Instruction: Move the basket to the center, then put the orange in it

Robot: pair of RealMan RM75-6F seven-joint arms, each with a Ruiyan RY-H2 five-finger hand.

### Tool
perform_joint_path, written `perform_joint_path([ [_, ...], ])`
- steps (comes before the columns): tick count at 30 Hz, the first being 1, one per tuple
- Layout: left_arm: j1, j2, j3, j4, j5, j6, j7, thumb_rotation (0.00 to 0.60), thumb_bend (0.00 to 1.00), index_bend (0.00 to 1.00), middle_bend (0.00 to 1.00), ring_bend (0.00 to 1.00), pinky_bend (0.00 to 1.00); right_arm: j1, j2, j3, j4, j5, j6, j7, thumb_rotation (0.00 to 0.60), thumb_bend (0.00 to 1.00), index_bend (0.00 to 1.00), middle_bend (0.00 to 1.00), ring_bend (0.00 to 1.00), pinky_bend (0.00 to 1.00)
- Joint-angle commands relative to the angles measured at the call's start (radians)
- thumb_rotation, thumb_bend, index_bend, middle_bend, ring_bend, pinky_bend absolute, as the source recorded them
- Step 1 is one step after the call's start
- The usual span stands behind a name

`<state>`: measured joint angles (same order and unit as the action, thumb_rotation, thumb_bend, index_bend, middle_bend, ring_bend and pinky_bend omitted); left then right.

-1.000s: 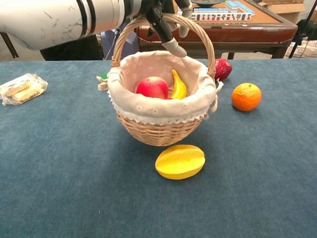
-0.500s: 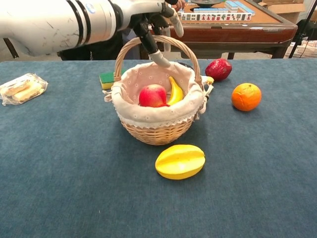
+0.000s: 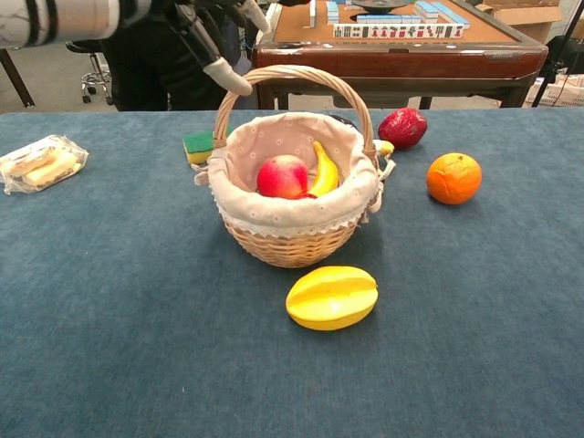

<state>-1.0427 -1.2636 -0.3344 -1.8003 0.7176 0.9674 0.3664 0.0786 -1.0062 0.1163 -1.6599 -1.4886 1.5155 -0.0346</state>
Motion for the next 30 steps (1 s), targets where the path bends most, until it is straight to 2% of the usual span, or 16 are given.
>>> perform_joint_path([
  [1,0.055,0.058,0.018,-0.029,0.048,0.02,-0.047,0.6,0.12,0.02,0.14,0.11,0.23,0.014,0.012,-0.001,-0.013,-0.008,-0.018,-0.013,0.6,0.16,0.16,0.21,0.22,0.35],
  [7,0.148,0.132,0.053,-0.023,0.1,0.083,-0.087,0.6,0.12,0.02,0.14,0.11,0.22,0.051,0.034,-0.002,-0.043,-0.019,-0.074,-0.035,0.6,0.16,0.16,0.21,0.22,0.35],
  [12,0.23,0.185,0.106,-0.009,0.159,0.126,-0.1,0.6,0.12,0.05,0.14,0.11,0.22,0.096,0.055,-0.006,-0.074,-0.033,-0.144,-0.038,0.6,0.16,0.16,0.21,0.22,0.35],
  [21,0.385,0.213,0.191,0.046,0.301,0.246,-0.152,0.6,0.12,0.1,0.14,0.11,0.22,0.17,0.073,-0.007,-0.103,-0.026,-0.258,-0.073,0.6,0.16,0.16,0.2,0.22,0.35],
  [30,0.519,0.247,0.237,0.055,0.392,0.346,-0.209,0.6,0.12,0.11,0.14,0.11,0.22,0.251,0.058,0.005,-0.096,0.018,-0.374,-0.107,0.6,0.16,0.12,0.17,0.21,0.35],
])
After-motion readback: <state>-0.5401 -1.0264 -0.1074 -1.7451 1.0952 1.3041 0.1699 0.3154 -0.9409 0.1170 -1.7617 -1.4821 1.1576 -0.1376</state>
